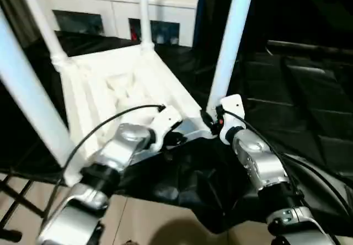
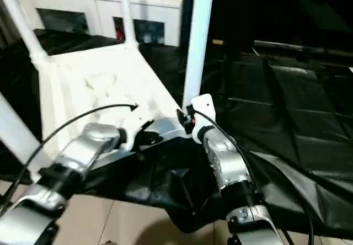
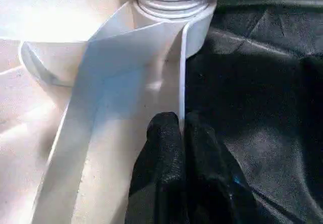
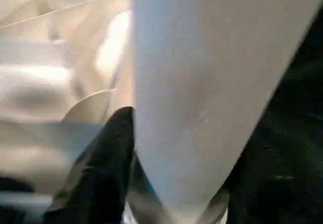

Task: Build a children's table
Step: Rotate leg to tighten

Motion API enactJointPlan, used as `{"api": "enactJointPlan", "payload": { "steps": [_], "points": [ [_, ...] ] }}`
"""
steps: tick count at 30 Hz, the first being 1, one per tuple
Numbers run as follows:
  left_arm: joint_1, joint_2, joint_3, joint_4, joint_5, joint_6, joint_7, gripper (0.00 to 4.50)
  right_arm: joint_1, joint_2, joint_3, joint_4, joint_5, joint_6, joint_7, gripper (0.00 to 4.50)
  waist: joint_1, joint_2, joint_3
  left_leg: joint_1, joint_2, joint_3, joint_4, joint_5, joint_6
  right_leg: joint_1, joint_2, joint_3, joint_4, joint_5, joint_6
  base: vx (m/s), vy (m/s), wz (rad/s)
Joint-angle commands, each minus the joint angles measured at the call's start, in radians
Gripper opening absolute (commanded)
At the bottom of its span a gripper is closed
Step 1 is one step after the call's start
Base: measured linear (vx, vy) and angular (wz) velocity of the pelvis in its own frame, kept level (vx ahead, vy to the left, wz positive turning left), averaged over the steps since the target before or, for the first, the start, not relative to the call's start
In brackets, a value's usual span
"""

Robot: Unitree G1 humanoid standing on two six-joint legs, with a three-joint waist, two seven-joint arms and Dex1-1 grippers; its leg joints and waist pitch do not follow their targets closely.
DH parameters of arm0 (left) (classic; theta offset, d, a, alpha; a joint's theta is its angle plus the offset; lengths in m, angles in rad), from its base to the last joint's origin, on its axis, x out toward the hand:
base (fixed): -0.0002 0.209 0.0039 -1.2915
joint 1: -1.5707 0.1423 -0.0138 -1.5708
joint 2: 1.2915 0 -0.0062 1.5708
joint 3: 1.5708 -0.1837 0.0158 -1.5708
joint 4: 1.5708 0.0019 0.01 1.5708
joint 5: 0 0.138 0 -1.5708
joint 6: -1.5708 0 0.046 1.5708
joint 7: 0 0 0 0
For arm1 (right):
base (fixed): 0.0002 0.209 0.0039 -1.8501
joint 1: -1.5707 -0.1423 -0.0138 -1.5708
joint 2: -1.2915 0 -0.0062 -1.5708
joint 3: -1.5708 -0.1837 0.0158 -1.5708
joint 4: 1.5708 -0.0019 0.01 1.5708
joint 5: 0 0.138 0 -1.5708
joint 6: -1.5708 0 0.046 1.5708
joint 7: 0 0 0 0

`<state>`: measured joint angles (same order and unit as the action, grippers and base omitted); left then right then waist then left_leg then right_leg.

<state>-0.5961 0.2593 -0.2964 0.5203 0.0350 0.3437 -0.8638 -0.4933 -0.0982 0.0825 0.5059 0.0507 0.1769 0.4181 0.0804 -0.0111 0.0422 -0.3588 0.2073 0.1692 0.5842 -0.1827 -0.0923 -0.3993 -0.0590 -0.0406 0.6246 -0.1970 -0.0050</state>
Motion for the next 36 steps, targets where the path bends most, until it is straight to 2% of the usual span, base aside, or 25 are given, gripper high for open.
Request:
{"api": "enactJointPlan", "payload": {
  "steps": [1,2,4,6,7,8,9,10,11,12,13,14,15,17,18,19,22,23,24,26,27,32,36],
  "points": [
    [0.0,0.01,0.009,-0.049,-0.029,-0.046,-0.045,0.0,0.029,0.002,0.084,0.0,0.027,0.014,0.127,2.87,-0.001,0.006,-0.052,-0.001,0.014,-0.004,-0.073,-0.24,-0.005,0.044,-0.068,0.04,-0.093,-0.258,-0.146,0.0,0.0,0.0],
    [0.009,0.025,0.007,-0.061,-0.038,-0.066,-0.079,0.0,0.031,-0.015,0.086,-0.008,0.033,0.015,0.161,3.05,0.0,0.005,-0.053,0.002,0.014,-0.003,-0.071,-0.23,-0.002,0.044,-0.067,0.041,-0.092,-0.242,-0.154,0.0,0.0,0.0],
    [0.028,0.055,0.007,-0.087,-0.06,-0.089,-0.149,0.0,0.035,-0.055,0.094,-0.024,0.042,0.012,0.242,3.14,-0.001,0.004,-0.053,-0.001,0.014,-0.003,-0.072,-0.221,0.005,0.046,-0.067,0.04,-0.092,-0.231,-0.163,0.0,0.0,0.0],
    [0.037,0.072,0.006,-0.102,-0.074,-0.09,-0.185,0.0,0.041,-0.082,0.101,-0.04,0.046,0.012,0.291,3.24,-0.001,0.006,-0.053,0.003,0.017,-0.001,-0.071,-0.211,0.009,0.043,-0.066,0.041,-0.086,-0.199,-0.182,0.0,0.0,0.0],
    [0.041,0.082,0.005,-0.109,-0.081,-0.096,-0.205,0.0,0.045,-0.095,0.107,-0.048,0.048,0.012,0.317,3.24,0.0,0.004,-0.053,0.001,0.017,-0.001,-0.071,-0.206,0.011,0.046,-0.065,0.04,-0.086,-0.187,-0.187,0.0,0.0,0.0],
    [0.048,0.101,0.004,-0.121,-0.093,-0.091,-0.24,0.0,0.051,-0.122,0.117,-0.067,0.051,0.01,0.367,3.42,0.0,0.0,-0.054,0.0,0.017,-0.001,-0.07,-0.197,0.013,0.047,-0.065,0.04,-0.083,-0.174,-0.19,0.0,0.0,0.0],
    [0.054,0.121,0.003,-0.131,-0.106,-0.106,-0.281,0.0,0.06,-0.152,0.132,-0.088,0.054,0.01,0.425,3.55,0.006,-0.001,-0.056,0.001,0.019,-0.001,-0.069,-0.18,0.023,0.049,-0.065,0.039,-0.079,-0.149,-0.194,0.0,0.0,0.0],
    [0.06,0.143,0.004,-0.143,-0.119,-0.108,-0.32,0.0,0.066,-0.187,0.151,-0.104,0.048,0.0,0.48,3.66,0.008,0.004,-0.057,0.003,0.021,0.001,-0.067,-0.16,0.03,0.046,-0.065,0.04,-0.075,-0.104,-0.205,0.0,0.0,0.0],
    [0.061,0.147,0.004,-0.145,-0.121,-0.106,-0.326,0.0,0.067,-0.193,0.154,-0.105,0.044,-0.003,0.486,3.66,0.008,0.002,-0.059,0.003,0.021,0.001,-0.066,-0.15,0.034,0.049,-0.064,0.038,-0.072,-0.08,-0.212,0.0,0.0,0.0],
    [0.066,0.165,0.006,-0.154,-0.132,-0.092,-0.356,0.0,0.065,-0.212,0.164,-0.101,0.029,-0.024,0.503,3.66,0.008,0.001,-0.061,0.0,0.02,0.003,-0.063,-0.111,0.047,0.05,-0.062,0.037,-0.063,-0.002,-0.229,0.0,0.0,0.0],
    [0.07,0.174,0.009,-0.16,-0.138,-0.087,-0.374,0.0,0.062,-0.218,0.166,-0.097,0.024,-0.035,0.51,3.66,0.007,0.001,-0.062,-0.001,0.021,0.002,-0.063,-0.104,0.049,0.051,-0.063,0.036,-0.06,0.011,-0.235,0.0,0.0,0.0],
    [0.071,0.178,0.01,-0.161,-0.14,-0.089,-0.381,0.0,0.06,-0.22,0.167,-0.095,0.024,-0.038,0.515,3.66,0.006,0.002,-0.06,-0.003,0.02,0.002,-0.064,-0.106,0.049,0.052,-0.064,0.035,-0.06,0.013,-0.238,0.0,0.0,0.0],
    [0.074,0.188,0.012,-0.163,-0.143,-0.091,-0.397,0.0,0.054,-0.224,0.168,-0.09,0.026,-0.043,0.529,3.66,0.005,0.002,-0.06,0.002,0.02,0.003,-0.063,-0.12,0.048,0.049,-0.063,0.035,-0.062,0.004,-0.242,0.0,0.0,0.0],
    [0.075,0.192,0.013,-0.163,-0.142,-0.091,-0.403,0.0,0.051,-0.226,0.168,-0.089,0.029,-0.041,0.542,3.66,0.005,0.002,-0.058,0.003,0.02,0.005,-0.063,-0.136,0.048,0.049,-0.065,0.037,-0.065,-0.018,-0.245,0.0,0.0,0.0],
    [0.075,0.195,0.012,-0.16,-0.14,-0.095,-0.407,0.0,0.048,-0.227,0.169,-0.089,0.027,-0.043,0.543,3.66,0.004,-0.01,-0.057,0.002,0.021,0.007,-0.064,-0.144,0.047,0.05,-0.065,0.037,-0.068,-0.038,-0.241,0.0,0.0,0.0],
    [0.076,0.202,0.011,-0.158,-0.138,-0.099,-0.417,0.0,0.041,-0.225,0.165,-0.089,0.034,-0.042,0.546,3.48,0.006,-0.015,-0.056,0.002,0.021,0.006,-0.065,-0.142,0.046,0.051,-0.067,0.038,-0.068,-0.058,-0.236,0.0,0.0,0.0],
    [0.08,0.21,0.012,-0.162,-0.138,-0.097,-0.423,0.0,0.037,-0.221,0.161,-0.091,0.046,-0.042,0.556,3.31,0.007,-0.011,-0.055,0.003,0.023,0.005,-0.066,-0.144,0.041,0.048,-0.069,0.038,-0.068,-0.085,-0.226,0.0,0.0,0.0],
    [0.082,0.213,0.012,-0.164,-0.141,-0.095,-0.427,0.0,0.036,-0.219,0.16,-0.091,0.049,-0.043,0.56,3.28,0.007,-0.015,-0.055,0.003,0.022,0.006,-0.065,-0.139,0.04,0.048,-0.069,0.039,-0.068,-0.084,-0.224,0.0,0.0,0.0],
    [0.084,0.217,0.013,-0.165,-0.142,-0.094,-0.428,0.0,0.036,-0.217,0.159,-0.091,0.055,-0.044,0.566,3.05,0.006,-0.017,-0.055,0.003,0.023,0.006,-0.065,-0.134,0.042,0.048,-0.068,0.039,-0.067,-0.076,-0.224,0.0,0.0,0.0],
    [0.087,0.22,0.014,-0.166,-0.144,-0.094,-0.431,0.0,0.036,-0.215,0.159,-0.091,0.059,-0.046,0.572,3.05,0.007,-0.016,-0.055,0.004,0.023,0.006,-0.065,-0.129,0.042,0.048,-0.069,0.039,-0.066,-0.067,-0.226,0.0,0.0,0.0],
    [0.091,0.223,0.013,-0.166,-0.143,-0.091,-0.434,0.0,0.037,-0.215,0.158,-0.091,0.062,-0.052,0.581,2.82,0.006,-0.019,-0.055,0.003,0.023,0.006,-0.065,-0.126,0.043,0.049,-0.068,0.038,-0.065,-0.061,-0.227,0.0,0.0,0.0],
    [0.097,0.226,0.013,-0.166,-0.144,-0.091,-0.435,0.0,0.035,-0.214,0.158,-0.083,0.065,-0.054,0.593,2.74,0.008,-0.022,-0.056,0.002,0.021,0.007,-0.062,-0.113,0.05,0.05,-0.068,0.038,-0.062,-0.043,-0.23,0.0,0.0,0.0],
    [0.095,0.226,0.016,-0.161,-0.141,-0.088,-0.43,0.0,0.033,-0.205,0.16,-0.067,0.063,-0.06,0.598,2.73,0.008,-0.02,-0.057,0.003,0.022,0.007,-0.062,-0.119,0.045,0.05,-0.069,0.038,-0.063,-0.051,-0.231,0.0,0.0,0.0]
  ]
}}
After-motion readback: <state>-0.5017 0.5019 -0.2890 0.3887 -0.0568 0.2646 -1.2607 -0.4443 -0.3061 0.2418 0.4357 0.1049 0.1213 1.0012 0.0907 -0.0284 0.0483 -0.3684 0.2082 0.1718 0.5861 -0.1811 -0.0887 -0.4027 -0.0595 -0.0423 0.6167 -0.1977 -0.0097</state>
